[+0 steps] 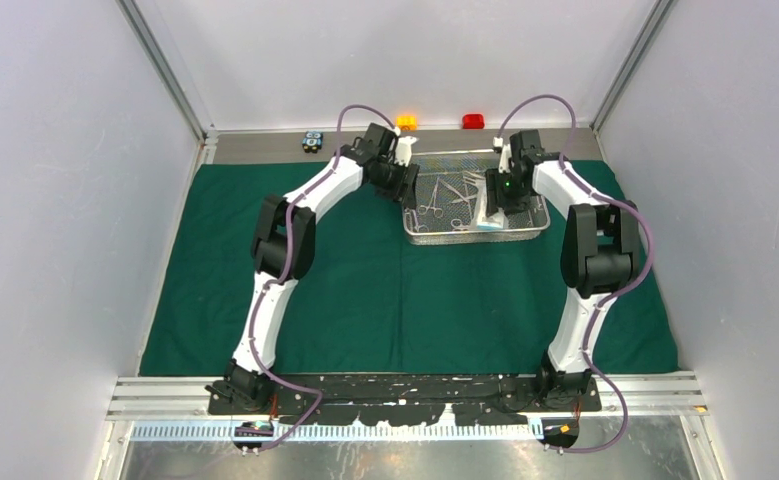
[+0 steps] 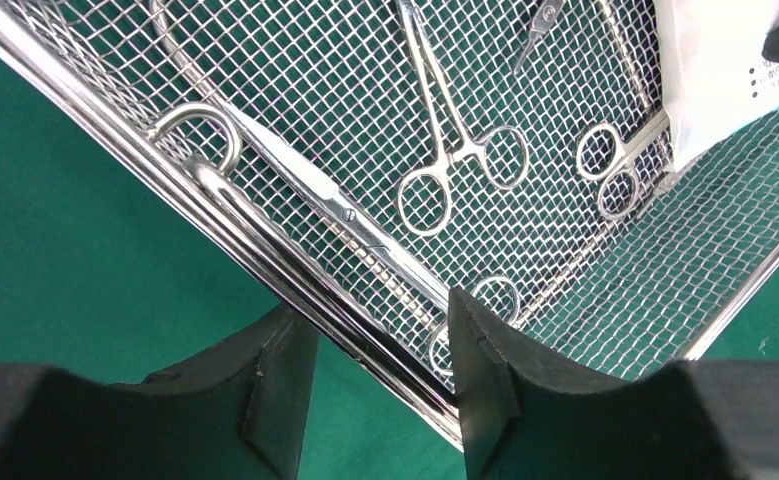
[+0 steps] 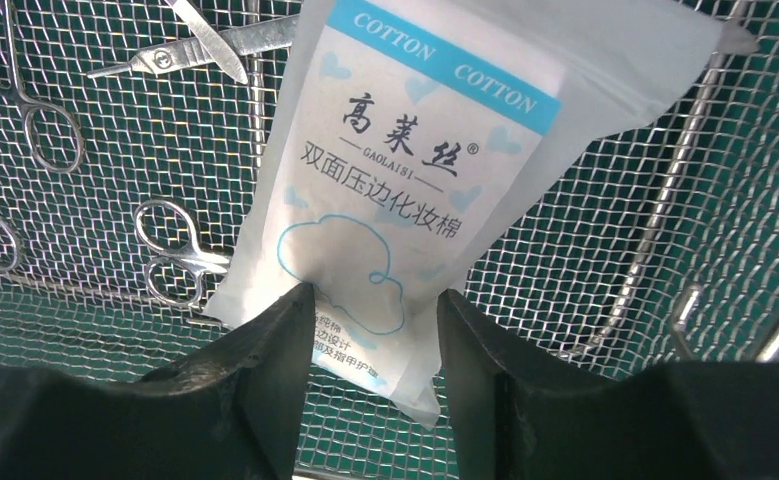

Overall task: Open and lay out the surgical kit
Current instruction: Pick up the medical item from the container.

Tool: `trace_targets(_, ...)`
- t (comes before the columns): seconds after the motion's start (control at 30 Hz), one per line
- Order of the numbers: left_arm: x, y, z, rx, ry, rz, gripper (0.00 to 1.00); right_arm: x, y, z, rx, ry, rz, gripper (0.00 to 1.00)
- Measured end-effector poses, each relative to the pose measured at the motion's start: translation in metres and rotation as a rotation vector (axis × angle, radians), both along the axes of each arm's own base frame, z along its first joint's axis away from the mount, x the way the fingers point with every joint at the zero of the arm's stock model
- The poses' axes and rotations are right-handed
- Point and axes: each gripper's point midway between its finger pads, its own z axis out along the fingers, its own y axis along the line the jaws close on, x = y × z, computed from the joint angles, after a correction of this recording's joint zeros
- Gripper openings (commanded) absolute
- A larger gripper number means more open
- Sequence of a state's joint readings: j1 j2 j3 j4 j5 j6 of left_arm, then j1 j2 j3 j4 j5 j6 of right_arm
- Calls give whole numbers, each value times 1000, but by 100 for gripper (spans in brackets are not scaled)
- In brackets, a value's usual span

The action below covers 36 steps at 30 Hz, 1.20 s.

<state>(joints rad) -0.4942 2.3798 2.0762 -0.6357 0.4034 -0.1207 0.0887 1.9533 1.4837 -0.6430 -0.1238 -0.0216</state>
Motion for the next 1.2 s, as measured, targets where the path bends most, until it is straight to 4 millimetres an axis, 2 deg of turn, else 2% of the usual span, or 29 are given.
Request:
trace_targets(0.17,-12,1,0,10,5,-5,45,-10,3,-7,20,27,12,28)
trace_targets(0.3,-13,1,0,15,4,-6,45,-14,4,-1,26,18,16,13)
trace_targets(0.43,-13,1,1,23,2,-6,45,-16,4,6,24,5,16,2)
trace_targets(0.6,-15,2,1,38,10,-17,53,-17,1,19,13,-18,18,1)
trace_targets(0.73,-18,1,1,47,5,-44,67,-21,-5,46,-4,-73,26,0)
trace_targets(0.8,-20,0,3,54,7,-56,72,-26,-9,68,-15,-114,40,0)
trace_targets(0.9,-19,-1,10,61,-4,-65,79,-43,-19,97,-42,-167,72,3)
trace_targets(1.0,-12,-1,21,68,-41,-67,87,-81,-39,115,-82,-187,97,9)
trace_targets(1.1,-5,2,31,85,-79,-66,91,-124,-63,112,-114,-149,107,11)
trace_targets(1.2,2,10,38,109,-115,-59,93,-167,-78,88,-133,-53,132,12)
